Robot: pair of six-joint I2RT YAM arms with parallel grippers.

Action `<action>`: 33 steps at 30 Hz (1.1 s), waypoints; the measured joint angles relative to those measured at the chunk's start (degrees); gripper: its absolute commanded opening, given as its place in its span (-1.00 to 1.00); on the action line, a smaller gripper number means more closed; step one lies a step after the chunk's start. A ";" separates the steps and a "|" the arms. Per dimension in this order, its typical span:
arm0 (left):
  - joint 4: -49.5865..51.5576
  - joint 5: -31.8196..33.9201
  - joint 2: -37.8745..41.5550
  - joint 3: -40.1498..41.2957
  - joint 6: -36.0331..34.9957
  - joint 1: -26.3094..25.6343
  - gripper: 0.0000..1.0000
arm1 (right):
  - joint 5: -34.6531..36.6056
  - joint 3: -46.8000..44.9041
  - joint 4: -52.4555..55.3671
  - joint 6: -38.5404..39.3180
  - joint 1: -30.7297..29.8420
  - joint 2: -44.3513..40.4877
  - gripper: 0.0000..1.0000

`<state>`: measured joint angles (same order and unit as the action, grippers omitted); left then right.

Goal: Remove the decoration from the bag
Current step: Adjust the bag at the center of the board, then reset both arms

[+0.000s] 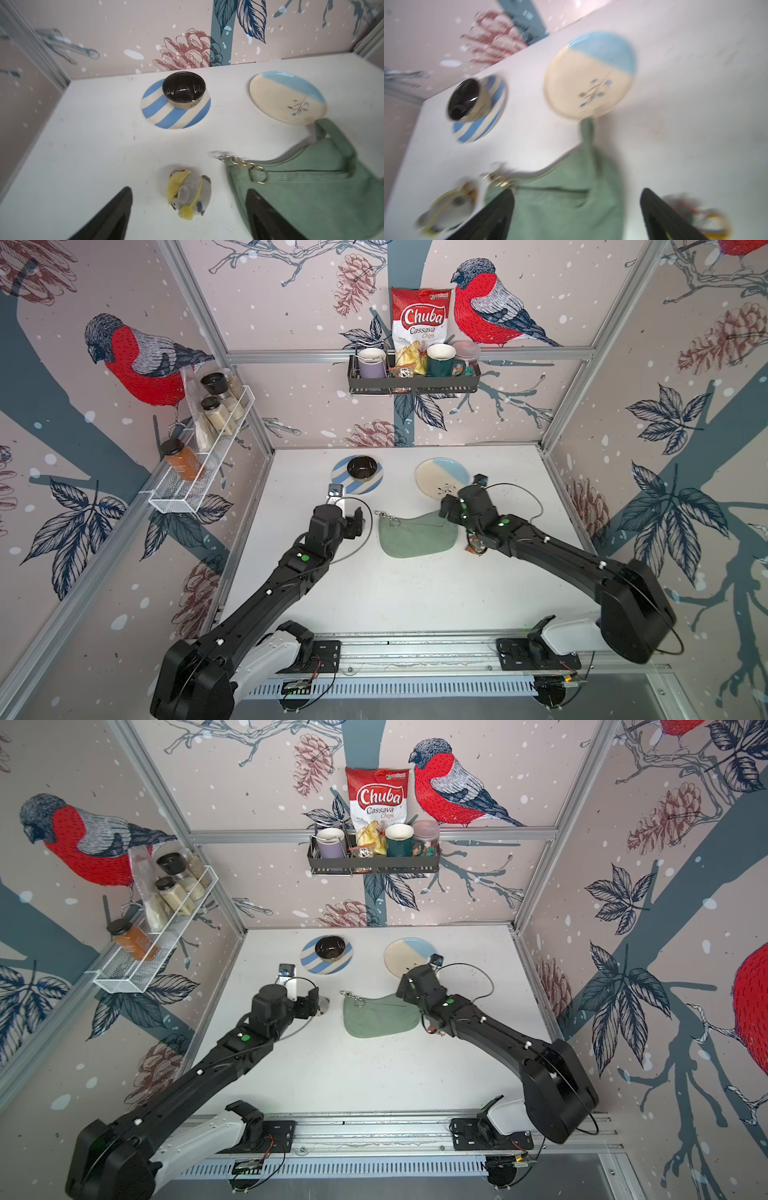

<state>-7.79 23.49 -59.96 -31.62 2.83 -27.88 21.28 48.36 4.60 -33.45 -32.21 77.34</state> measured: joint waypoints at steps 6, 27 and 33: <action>-24.94 24.11 -15.72 6.08 -6.25 4.00 0.93 | 12.76 -10.58 -12.22 14.23 20.63 -0.31 1.00; -44.09 2.25 -28.55 11.15 -1.03 24.15 0.96 | 2.29 -28.74 -53.20 24.55 28.13 9.33 1.00; -44.26 1.84 -28.72 10.69 -0.74 23.67 0.95 | 1.38 -28.72 -55.56 24.72 28.20 9.05 1.00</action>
<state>-52.05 25.32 -88.68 -20.93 2.09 -4.21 22.65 19.64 -50.96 -8.73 -4.01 86.39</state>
